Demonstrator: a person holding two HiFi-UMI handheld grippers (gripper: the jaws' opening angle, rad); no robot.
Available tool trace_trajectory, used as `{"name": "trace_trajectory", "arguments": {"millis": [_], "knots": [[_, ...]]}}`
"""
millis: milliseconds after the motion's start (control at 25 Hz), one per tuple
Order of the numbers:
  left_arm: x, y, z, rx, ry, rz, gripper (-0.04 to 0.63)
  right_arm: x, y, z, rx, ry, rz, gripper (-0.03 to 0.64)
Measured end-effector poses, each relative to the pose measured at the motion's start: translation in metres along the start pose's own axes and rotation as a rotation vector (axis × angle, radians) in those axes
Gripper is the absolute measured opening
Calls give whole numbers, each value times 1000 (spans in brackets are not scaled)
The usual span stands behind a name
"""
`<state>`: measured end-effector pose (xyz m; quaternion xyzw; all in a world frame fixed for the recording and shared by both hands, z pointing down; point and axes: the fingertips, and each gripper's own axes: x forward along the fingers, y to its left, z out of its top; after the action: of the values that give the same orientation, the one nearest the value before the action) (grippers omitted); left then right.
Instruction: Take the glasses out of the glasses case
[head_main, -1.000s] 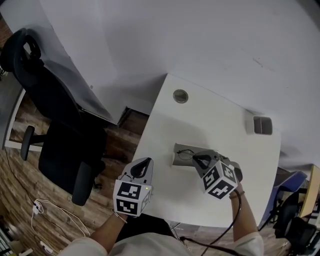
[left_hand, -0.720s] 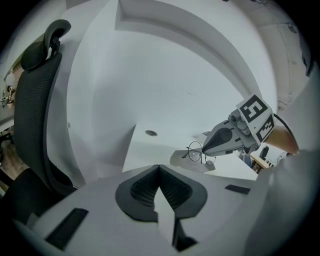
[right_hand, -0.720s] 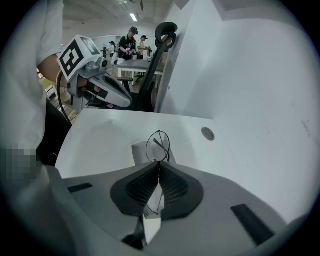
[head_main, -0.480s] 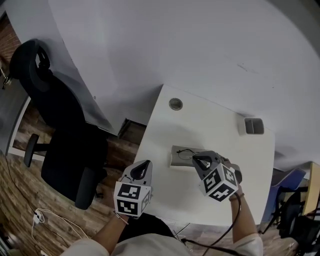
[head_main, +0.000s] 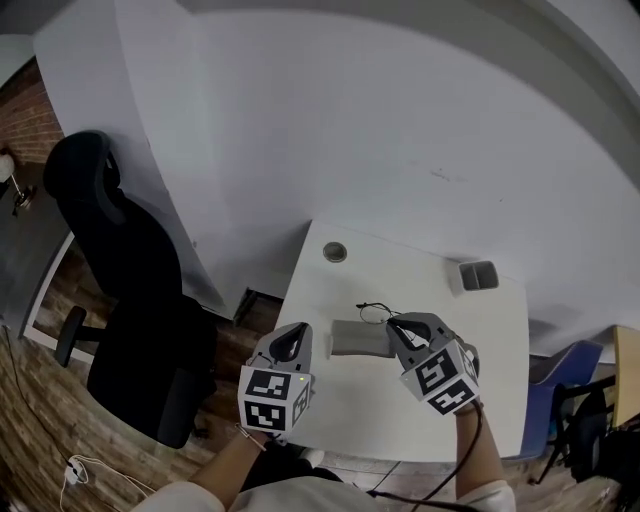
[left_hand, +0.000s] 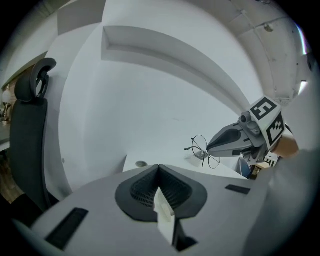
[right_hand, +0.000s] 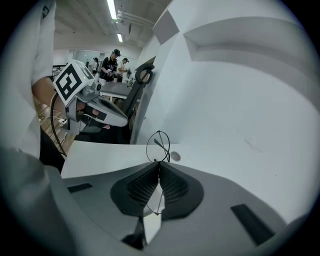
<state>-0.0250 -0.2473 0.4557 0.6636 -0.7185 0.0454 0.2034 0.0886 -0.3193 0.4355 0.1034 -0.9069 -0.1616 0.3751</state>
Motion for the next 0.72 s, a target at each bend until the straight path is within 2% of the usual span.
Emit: {"name": "trace_trajectory", "arguments": {"millis": [200,400,560,720], "knots": [[3,-14,46,54,-93,-20,17,-33,-25,27,31,-92,-115,37],[5,-30,90,72,-174,-33,17,-72,-56,53,159,-247,-236,37],[2,-47,124,95,-248,-50,17,-99,-72,57,239,-333,-331,37],[-1,-60,152,111,-307,-66,17,-125,-79,74,304,-424,-386,37]]}}
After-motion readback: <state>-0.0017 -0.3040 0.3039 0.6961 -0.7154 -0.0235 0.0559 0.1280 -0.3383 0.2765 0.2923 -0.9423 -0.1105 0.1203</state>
